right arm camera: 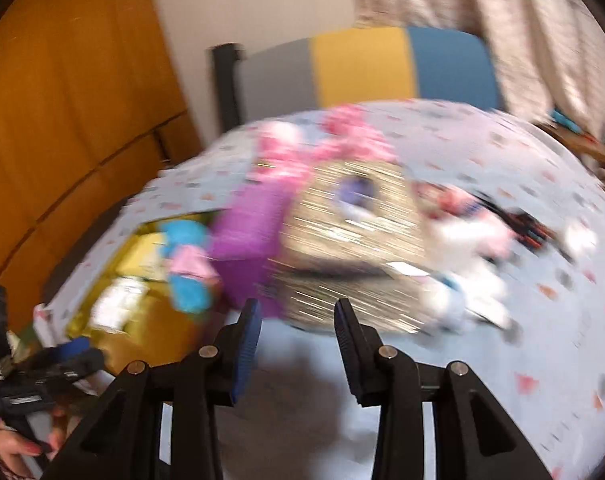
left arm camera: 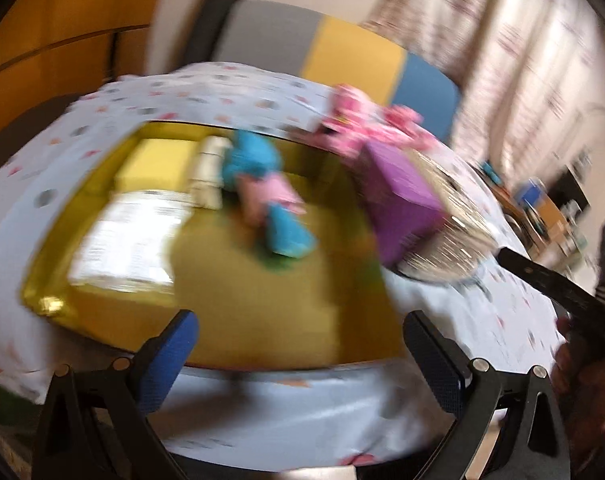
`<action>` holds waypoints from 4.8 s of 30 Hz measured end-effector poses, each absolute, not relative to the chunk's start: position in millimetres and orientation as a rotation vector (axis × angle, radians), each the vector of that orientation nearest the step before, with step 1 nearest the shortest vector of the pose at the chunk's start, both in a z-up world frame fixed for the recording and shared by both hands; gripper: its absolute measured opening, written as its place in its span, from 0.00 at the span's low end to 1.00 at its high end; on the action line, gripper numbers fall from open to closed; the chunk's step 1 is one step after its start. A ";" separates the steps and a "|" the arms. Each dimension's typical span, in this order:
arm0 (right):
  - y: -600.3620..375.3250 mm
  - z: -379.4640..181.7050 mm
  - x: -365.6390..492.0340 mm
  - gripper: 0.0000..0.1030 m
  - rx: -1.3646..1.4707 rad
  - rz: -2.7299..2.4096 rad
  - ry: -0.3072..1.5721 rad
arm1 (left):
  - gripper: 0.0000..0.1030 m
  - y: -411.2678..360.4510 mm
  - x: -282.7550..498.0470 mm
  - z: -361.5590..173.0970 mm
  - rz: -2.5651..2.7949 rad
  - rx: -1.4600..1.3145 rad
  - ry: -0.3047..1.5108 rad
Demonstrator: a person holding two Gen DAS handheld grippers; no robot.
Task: Organize soft objects
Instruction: 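Move the right tool to the white knit gloves and grasp them, then grasp the black beaded hair piece with the left tool while the right tool holds the gloves, then carry the hair piece and the gloves over the gold tin with both tools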
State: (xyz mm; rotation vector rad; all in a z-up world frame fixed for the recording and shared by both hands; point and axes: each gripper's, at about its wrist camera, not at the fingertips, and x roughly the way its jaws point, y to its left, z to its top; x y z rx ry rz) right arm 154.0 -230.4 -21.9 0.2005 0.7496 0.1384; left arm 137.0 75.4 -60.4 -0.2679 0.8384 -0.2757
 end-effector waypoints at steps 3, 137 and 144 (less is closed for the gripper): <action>-278.2 -43.5 145.2 0.37 0.306 0.042 0.793 | 1.00 34.1 130.7 -58.6 -0.389 -0.200 0.849; -478.5 -151.6 131.1 0.33 0.878 -0.065 0.391 | 0.22 -480.6 336.3 -77.7 -0.816 0.305 0.925; -480.5 -152.7 129.3 0.33 0.881 -0.059 0.387 | 0.22 -437.0 325.2 -26.4 -0.868 0.146 0.812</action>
